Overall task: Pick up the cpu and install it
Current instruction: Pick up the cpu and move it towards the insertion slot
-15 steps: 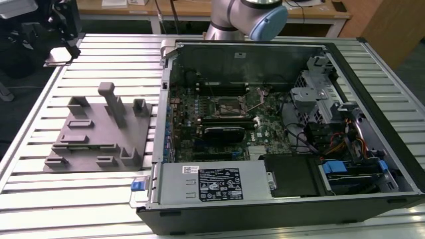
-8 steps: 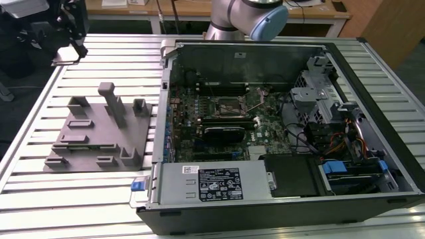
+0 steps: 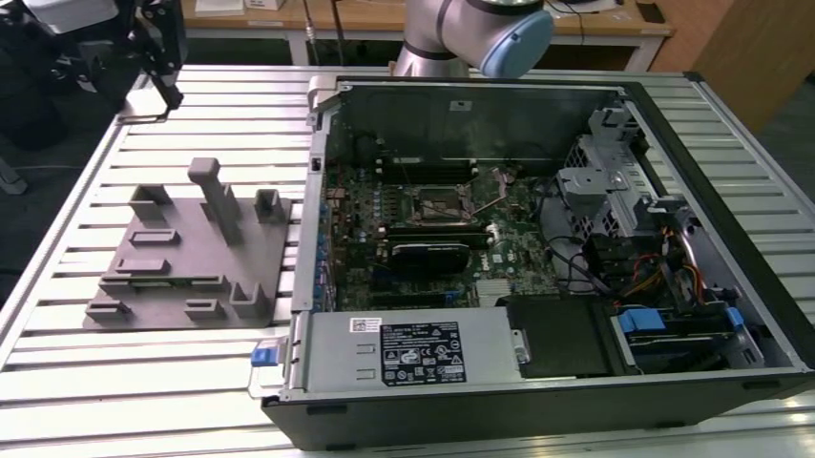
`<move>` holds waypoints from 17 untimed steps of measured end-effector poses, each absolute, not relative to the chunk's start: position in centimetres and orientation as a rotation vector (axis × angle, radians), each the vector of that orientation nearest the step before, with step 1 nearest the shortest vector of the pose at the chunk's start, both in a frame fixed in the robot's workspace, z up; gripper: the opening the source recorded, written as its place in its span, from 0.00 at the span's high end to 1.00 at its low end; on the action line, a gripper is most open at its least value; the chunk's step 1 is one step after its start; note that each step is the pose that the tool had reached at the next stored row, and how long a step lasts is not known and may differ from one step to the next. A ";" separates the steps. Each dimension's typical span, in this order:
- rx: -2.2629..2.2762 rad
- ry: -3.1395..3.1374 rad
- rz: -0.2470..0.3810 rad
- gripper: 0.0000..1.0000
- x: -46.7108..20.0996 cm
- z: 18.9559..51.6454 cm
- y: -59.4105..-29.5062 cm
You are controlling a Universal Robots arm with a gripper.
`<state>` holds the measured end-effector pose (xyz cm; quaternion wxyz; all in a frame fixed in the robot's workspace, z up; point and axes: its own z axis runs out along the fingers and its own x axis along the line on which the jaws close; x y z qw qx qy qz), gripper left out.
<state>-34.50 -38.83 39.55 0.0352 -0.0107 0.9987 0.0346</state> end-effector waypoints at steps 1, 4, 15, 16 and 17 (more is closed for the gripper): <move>-0.033 3.069 0.106 0.46 -34.4 39.6 -38.8; -0.033 3.069 0.106 0.46 -33.9 39.6 -38.7; -0.033 3.069 0.106 0.46 -32.2 39.6 -38.5; -0.033 3.069 0.106 0.46 -32.1 39.6 -38.5; -0.033 3.069 0.106 0.46 -32.0 39.6 -38.5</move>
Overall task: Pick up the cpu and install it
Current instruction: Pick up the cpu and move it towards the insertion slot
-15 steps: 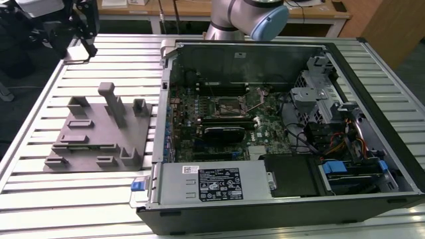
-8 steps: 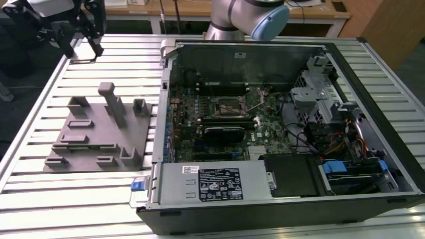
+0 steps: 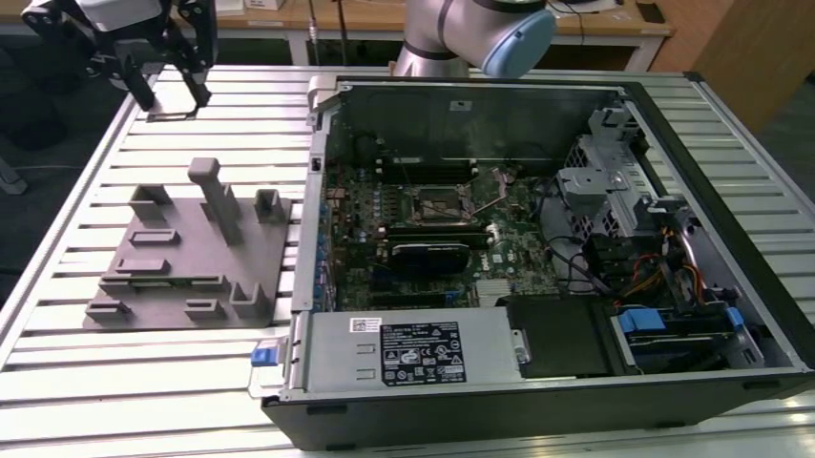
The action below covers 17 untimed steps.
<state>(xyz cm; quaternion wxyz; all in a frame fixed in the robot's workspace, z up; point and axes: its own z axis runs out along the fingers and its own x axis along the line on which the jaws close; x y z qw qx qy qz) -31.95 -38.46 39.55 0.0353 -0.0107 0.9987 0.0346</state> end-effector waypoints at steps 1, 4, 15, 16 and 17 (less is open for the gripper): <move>-0.033 3.069 0.106 0.46 -31.8 39.6 -38.4; -0.033 3.069 0.106 0.46 -31.4 39.6 -38.4; -0.033 3.069 0.106 0.46 -29.7 39.6 -38.2; -0.033 3.069 0.106 0.46 -29.5 39.6 -38.2; -0.033 3.069 0.106 0.46 -29.3 39.6 -38.1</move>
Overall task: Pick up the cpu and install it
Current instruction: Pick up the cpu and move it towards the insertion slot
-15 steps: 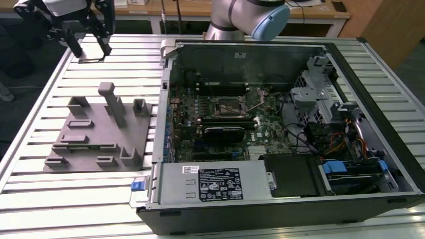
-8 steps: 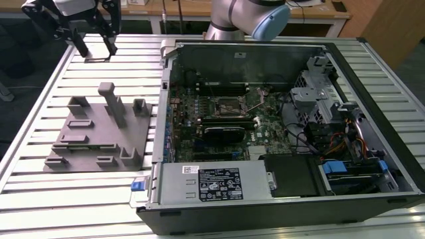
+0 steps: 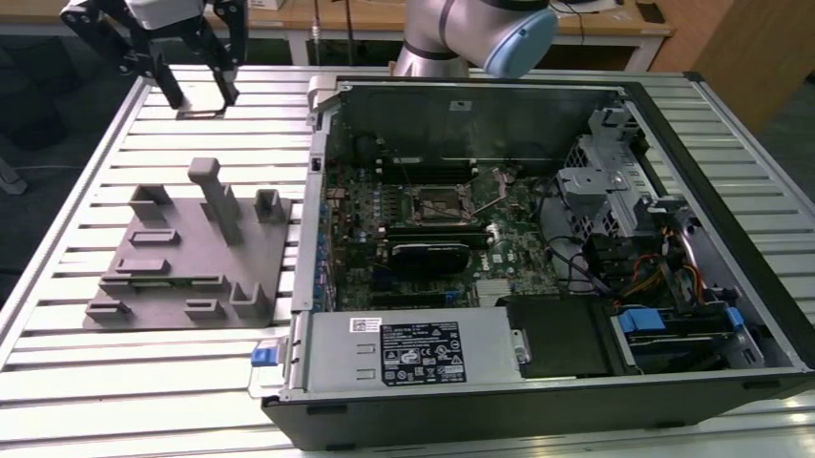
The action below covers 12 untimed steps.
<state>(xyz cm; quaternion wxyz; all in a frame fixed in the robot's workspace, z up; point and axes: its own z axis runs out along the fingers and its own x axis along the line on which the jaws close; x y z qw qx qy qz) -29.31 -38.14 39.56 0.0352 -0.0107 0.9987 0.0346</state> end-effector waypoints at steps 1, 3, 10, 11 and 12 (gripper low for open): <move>-0.033 3.069 0.106 0.46 -29.1 39.6 -38.1; -0.033 3.069 0.106 0.46 -28.6 39.6 -38.1; -0.033 3.069 0.106 0.46 -27.0 39.6 -37.9; -0.033 3.069 0.106 0.46 -26.8 39.6 -37.8; -0.033 3.069 0.106 0.46 -26.6 39.6 -37.8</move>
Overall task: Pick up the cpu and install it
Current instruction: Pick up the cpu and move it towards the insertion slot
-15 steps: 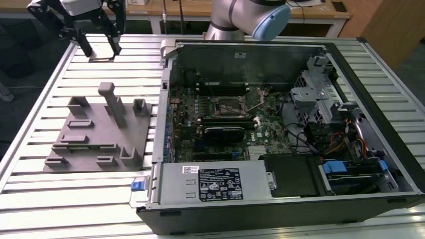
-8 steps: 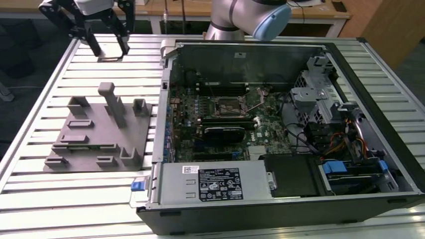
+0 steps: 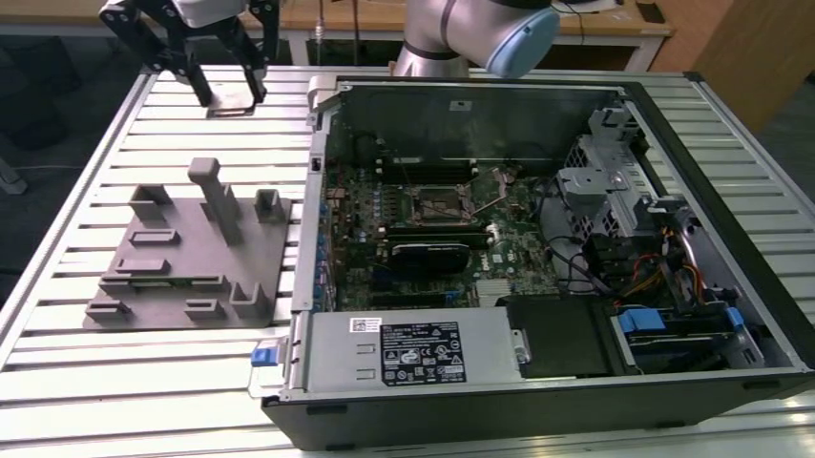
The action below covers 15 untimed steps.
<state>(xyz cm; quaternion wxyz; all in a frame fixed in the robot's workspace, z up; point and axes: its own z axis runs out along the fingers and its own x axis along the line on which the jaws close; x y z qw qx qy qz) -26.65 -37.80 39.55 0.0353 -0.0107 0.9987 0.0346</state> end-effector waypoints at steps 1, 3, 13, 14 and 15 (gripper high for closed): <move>-0.033 3.069 0.106 0.46 -26.4 39.6 -37.8; -0.033 3.069 0.106 0.46 -26.0 39.6 -37.7; -0.033 3.069 0.106 0.46 -23.6 39.6 -37.3; -0.033 3.069 0.106 0.46 -23.4 39.6 -37.2; -0.033 3.069 0.106 0.46 -23.2 39.6 -37.2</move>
